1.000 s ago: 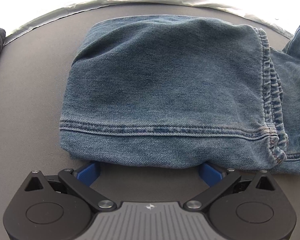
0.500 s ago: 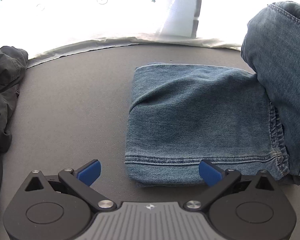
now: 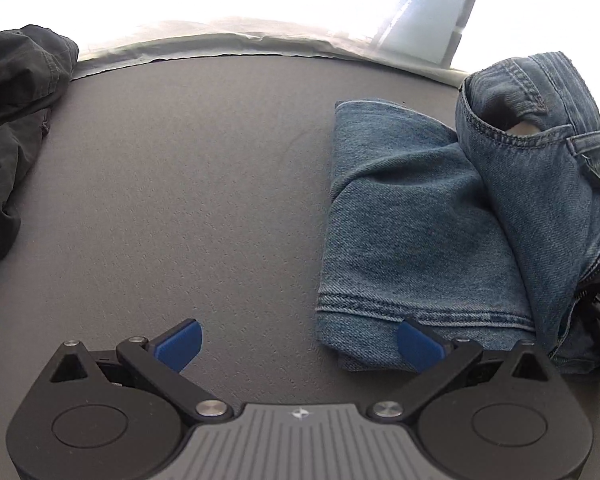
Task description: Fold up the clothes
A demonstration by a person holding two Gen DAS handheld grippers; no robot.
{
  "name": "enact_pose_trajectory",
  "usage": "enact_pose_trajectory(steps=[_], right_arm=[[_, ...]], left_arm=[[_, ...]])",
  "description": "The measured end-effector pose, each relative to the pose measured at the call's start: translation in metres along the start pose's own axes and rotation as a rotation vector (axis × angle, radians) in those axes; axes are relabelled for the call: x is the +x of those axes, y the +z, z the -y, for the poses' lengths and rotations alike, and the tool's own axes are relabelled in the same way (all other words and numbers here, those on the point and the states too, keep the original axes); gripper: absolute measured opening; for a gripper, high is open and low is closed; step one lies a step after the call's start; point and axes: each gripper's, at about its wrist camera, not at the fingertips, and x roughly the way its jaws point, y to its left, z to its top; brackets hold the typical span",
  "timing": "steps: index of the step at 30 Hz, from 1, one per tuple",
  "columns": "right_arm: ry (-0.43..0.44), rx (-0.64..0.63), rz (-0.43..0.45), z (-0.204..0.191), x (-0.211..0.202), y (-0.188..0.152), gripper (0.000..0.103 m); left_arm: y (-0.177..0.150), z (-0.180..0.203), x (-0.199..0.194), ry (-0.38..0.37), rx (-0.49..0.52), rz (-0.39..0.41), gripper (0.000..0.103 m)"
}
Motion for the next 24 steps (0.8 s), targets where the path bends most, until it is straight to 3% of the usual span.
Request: enact_pose_trajectory(steps=[2, 3, 4, 7, 9, 14, 19, 24], right_arm=[[0.010, 0.001, -0.021, -0.010, 0.003, -0.003, 0.053], [0.033, 0.014, -0.034, -0.015, 0.005, -0.005, 0.071], [0.055, 0.026, -0.047, -0.019, 0.006, -0.006, 0.077], [0.032, -0.056, -0.068, -0.037, 0.008, -0.014, 0.077], [0.063, -0.020, -0.091, -0.037, 0.007, -0.017, 0.079], [0.220, 0.023, -0.157, -0.042, 0.001, -0.024, 0.083], [0.184, -0.028, -0.132, -0.049, -0.012, -0.016, 0.083], [0.006, -0.204, -0.051, -0.058, -0.035, -0.002, 0.083]], left_arm=[[-0.002, -0.001, 0.001, -0.004, -0.013, -0.005, 0.103], [-0.003, -0.001, 0.000, -0.005, -0.018, -0.007, 0.103], [-0.003, 0.000, 0.000, -0.004, -0.021, -0.008, 0.103], [-0.005, 0.001, -0.005, -0.005, -0.022, -0.003, 0.103], [-0.006, 0.000, -0.011, -0.021, -0.020, 0.016, 0.103], [-0.011, -0.005, -0.029, -0.079, -0.029, 0.069, 0.103], [-0.016, -0.006, -0.042, -0.097, -0.036, 0.109, 0.103], [-0.016, -0.003, -0.052, -0.137, -0.071, 0.157, 0.103]])
